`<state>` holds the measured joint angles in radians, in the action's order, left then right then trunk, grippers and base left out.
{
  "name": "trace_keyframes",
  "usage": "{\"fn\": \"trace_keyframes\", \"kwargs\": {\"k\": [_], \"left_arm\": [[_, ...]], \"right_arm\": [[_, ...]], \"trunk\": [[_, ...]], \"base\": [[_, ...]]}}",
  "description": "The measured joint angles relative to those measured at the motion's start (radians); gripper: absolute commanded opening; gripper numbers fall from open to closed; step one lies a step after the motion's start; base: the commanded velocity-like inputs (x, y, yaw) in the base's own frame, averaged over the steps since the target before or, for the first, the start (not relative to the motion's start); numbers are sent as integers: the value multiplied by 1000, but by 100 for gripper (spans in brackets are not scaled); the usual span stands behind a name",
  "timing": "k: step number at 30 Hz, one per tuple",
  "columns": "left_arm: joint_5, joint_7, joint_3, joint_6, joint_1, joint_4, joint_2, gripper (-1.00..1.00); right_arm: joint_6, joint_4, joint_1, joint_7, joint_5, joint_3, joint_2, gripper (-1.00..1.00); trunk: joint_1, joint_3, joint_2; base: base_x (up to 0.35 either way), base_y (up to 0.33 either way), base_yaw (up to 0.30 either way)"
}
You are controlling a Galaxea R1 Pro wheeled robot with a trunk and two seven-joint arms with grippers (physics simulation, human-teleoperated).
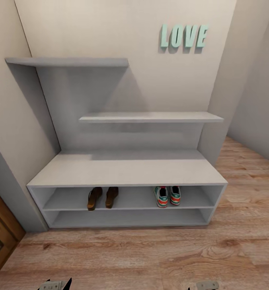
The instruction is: Pick up the two gym shoes and the two sandals from the corridor floor and place them onto the hallstand (shoe rack) in the corridor, making sure they are on the rack and not on the floor. Arrange them so the two gym shoes are next to each other and the two sandals are next to each other.
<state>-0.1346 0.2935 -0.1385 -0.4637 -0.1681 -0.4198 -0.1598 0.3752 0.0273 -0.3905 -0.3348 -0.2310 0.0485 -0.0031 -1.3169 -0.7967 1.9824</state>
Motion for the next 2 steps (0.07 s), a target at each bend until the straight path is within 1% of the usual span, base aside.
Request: {"fn": "trace_keyframes", "kwargs": {"k": [2], "left_arm": [[0,0,0,0,0,0,1,100]], "right_arm": [[0,0,0,0,0,0,0,100]], "trunk": [[0,0,0]], "base": [[0,0,0]]}}
